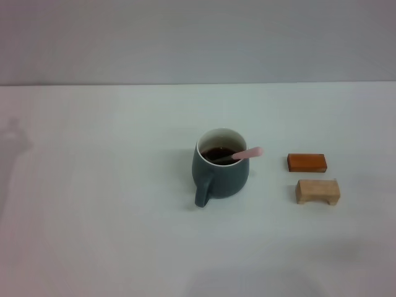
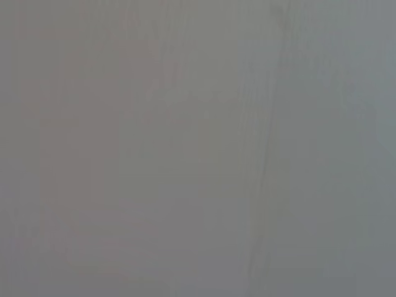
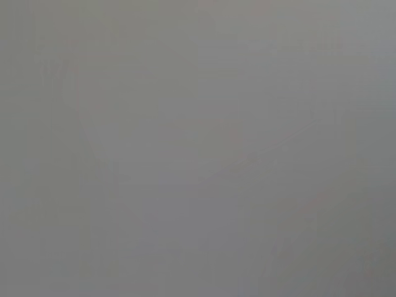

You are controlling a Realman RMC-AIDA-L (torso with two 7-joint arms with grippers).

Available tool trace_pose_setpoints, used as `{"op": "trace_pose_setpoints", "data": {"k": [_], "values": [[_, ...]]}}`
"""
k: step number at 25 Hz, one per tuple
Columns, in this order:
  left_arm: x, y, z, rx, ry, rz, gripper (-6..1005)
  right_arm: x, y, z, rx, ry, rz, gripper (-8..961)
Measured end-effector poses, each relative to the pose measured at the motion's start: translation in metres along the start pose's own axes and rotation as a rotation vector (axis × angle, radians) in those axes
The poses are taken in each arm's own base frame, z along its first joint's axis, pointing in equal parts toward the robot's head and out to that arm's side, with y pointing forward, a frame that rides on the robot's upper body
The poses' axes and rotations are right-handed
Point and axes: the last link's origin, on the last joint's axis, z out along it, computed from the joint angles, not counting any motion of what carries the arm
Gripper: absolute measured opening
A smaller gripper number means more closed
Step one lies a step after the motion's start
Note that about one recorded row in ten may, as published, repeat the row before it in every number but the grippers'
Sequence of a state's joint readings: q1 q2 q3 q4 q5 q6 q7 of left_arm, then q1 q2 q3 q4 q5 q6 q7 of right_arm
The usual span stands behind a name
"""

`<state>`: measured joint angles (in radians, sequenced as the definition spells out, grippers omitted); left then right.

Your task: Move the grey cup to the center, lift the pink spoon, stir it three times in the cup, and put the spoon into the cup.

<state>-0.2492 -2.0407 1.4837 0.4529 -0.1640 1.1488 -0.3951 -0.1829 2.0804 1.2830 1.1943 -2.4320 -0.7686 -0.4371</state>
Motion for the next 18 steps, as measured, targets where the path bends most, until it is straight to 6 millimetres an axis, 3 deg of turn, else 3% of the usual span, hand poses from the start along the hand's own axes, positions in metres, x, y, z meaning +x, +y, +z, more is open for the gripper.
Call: {"op": "trace_pose_setpoints", "data": {"k": [2, 3, 7, 18], "values": [[-0.001, -0.007, -0.001, 0.024, -0.009, 0.022, -2, 0.018, -0.031, -0.009, 0.112, 0.030, -0.028, 409], [-0.001, -0.007, -0.001, 0.024, -0.009, 0.022, -2, 0.018, -0.031, -0.009, 0.112, 0.030, -0.028, 409], [-0.003, -0.022, 0.000, 0.087, -0.023, 0.081, -2, 0.037, -0.061, -0.018, 0.245, 0.051, -0.038, 409], [-0.006, -0.035, 0.006, 0.212, -0.036, 0.176, -2, 0.050, -0.073, -0.027, 0.375, -0.020, -0.071, 409]]}}
